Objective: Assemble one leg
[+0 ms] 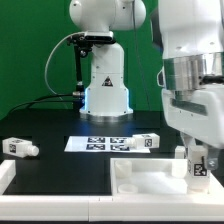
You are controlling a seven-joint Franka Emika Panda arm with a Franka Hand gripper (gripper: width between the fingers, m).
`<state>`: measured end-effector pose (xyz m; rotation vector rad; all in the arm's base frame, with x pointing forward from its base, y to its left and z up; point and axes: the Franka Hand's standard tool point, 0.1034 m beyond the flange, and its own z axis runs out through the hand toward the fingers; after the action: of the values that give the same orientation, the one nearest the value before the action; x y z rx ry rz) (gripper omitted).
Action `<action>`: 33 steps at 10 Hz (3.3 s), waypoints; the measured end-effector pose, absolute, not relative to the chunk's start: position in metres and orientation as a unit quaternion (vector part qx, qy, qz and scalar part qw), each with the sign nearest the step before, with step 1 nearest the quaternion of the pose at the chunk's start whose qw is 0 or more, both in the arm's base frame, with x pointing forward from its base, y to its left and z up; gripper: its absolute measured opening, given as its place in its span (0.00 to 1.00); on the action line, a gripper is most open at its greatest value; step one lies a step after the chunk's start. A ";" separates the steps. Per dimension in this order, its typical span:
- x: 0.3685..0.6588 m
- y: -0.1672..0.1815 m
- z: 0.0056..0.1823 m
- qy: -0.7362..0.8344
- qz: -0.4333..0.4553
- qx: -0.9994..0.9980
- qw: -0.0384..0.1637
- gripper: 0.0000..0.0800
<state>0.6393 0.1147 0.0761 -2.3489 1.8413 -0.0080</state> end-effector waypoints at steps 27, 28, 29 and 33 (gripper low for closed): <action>0.633 0.122 0.074 0.370 -0.038 -0.926 0.068 0.80; 0.633 0.120 0.073 0.338 -0.040 -0.938 0.065 0.81; 0.633 0.119 0.073 0.314 -0.041 -0.946 0.063 0.81; 0.638 0.117 0.075 0.100 -0.069 -0.992 0.028 0.81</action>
Offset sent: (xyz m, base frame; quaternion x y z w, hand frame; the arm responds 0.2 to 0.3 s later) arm 0.0000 0.0000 0.0000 0.0000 0.0000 -0.1938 0.9810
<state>0.6381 0.1169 0.0747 -3.0620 0.3098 -0.2127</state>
